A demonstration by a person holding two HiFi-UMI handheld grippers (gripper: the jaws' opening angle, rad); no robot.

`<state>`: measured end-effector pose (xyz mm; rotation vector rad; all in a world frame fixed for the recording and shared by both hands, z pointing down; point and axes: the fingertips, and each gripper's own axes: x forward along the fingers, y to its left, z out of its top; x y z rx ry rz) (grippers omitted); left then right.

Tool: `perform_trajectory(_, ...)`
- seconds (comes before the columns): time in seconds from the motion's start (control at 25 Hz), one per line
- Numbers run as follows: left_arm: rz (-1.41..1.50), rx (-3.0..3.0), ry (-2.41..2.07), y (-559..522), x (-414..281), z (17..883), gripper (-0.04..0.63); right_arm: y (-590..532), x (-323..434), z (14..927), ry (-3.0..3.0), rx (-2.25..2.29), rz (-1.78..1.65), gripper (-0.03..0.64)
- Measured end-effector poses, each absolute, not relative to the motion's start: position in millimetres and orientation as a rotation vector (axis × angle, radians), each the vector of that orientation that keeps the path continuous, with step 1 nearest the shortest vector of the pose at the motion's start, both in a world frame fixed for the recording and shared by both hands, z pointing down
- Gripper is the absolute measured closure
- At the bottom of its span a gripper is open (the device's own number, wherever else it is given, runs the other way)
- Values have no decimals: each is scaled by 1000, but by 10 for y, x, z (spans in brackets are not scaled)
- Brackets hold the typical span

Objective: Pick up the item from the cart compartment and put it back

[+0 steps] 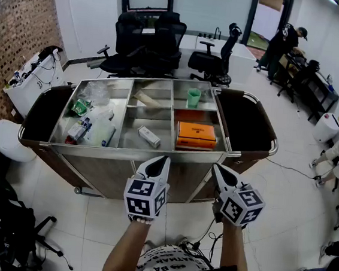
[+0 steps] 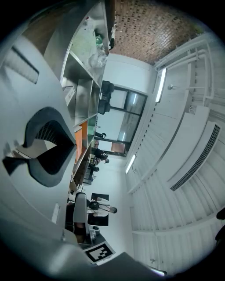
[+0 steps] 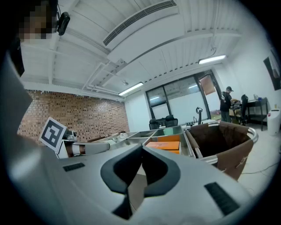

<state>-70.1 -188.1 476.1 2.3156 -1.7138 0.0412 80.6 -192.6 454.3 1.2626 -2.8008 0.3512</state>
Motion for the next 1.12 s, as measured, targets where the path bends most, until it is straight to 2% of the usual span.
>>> perform_trajectory(0.28, 66, 2325, -1722, -1979, -695, 4726, 594, -2087, 796, 4456, -2802, 1272, 288, 612)
perform_trajectory(0.32, 69, 2329, -1725, -2004, -700, 4702, 594, -2144, 792, 4419, -2800, 1273, 276, 591)
perform_trajectory(0.44, 64, 2348, -1733, -2099, -723, 4595, 594, -2345, 758, 4238, -2826, 1241, 265, 588)
perform_trajectory(0.6, 50, 2366, -1753, -2295, -770, 4407, 594, -2724, 624, 4018, -2827, 1169, 188, 475)
perform_trajectory(0.64, 53, 2369, -1759, -2356, -776, 4365, 594, -2839, 579, 3992, -2818, 1151, 173, 403)
perform_trajectory(0.68, 56, 2371, -1764, -2420, -781, 4325, 594, -2963, 535, 3975, -2805, 1136, 160, 373)
perform_trajectory(0.72, 61, 2372, -1769, -2486, -782, 4288, 594, -3095, 494, 3965, -2790, 1125, 150, 371)
perform_trajectory(0.8, 69, 2368, -1775, -2622, -780, 4225, 594, -3380, 417, 3972, -2753, 1103, 143, 310)
perform_trajectory(0.88, 75, 2353, -1777, -2768, -780, 4171, 594, -3688, 344, 3996, -2714, 1083, 156, 310)
perform_trajectory(0.96, 82, 2328, -1773, -2919, -784, 4132, 594, -3997, 272, 4038, -2669, 1072, 183, 264)
perform_trajectory(1.12, 114, 2277, -1758, -3160, -785, 4140, 594, -4550, 109, 4296, -2568, 1030, 261, 249)
